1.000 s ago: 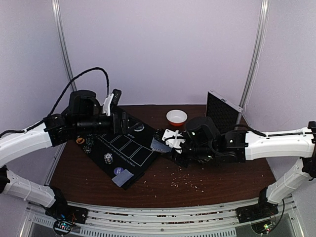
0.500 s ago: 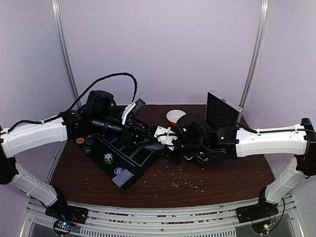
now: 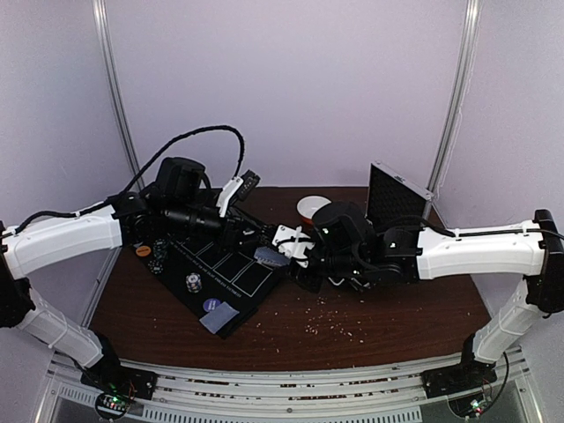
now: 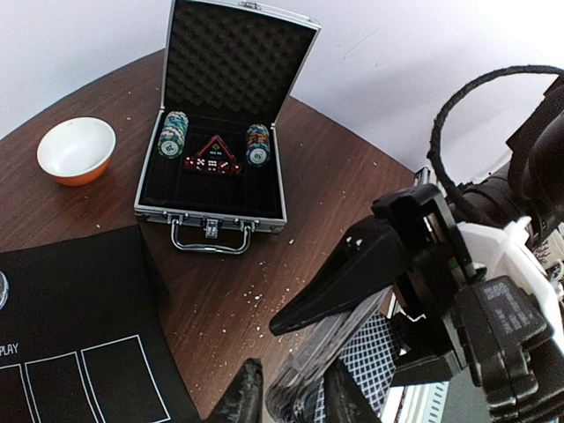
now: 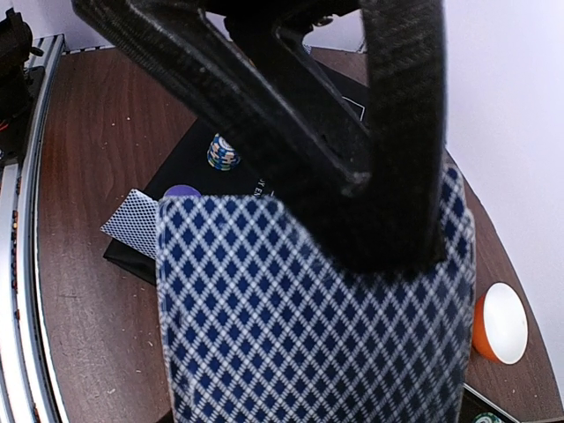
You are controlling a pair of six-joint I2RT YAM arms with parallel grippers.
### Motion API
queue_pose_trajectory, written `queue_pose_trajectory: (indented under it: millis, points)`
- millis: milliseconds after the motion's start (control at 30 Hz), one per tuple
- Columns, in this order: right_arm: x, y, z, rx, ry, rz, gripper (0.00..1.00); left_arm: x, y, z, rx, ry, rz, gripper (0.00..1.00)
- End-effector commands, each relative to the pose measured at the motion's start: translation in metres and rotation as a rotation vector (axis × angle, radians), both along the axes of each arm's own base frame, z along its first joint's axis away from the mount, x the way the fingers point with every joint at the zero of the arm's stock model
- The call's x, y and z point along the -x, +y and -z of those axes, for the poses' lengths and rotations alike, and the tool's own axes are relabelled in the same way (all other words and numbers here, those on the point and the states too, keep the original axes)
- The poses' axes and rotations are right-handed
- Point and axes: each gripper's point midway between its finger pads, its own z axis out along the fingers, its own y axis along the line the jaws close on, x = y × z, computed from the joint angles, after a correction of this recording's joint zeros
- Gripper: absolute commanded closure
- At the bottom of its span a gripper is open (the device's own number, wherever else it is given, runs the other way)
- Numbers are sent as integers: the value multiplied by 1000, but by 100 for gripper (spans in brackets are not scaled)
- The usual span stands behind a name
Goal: Distribute texas hold em gaming equipment
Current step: Pick up the poker card from the face-down deck piles.
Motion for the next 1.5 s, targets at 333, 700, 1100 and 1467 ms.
queue_pose_trajectory:
  millis: [333,700,1100,1467]
  points:
    - [-3,4,-11,-17,-39,5,56,0,10,-15,28,-39,-6,91]
    - [-4,6,-13,-26,-38,6,56,4,-10,13,30,75,81,57]
    - [-7,1,-8,-13,-45,26,57,-3,8,3,-26,-10,-1,83]
    - [-8,0,-7,-9,-47,32,57,-1,14,-6,-29,-34,-6,74]
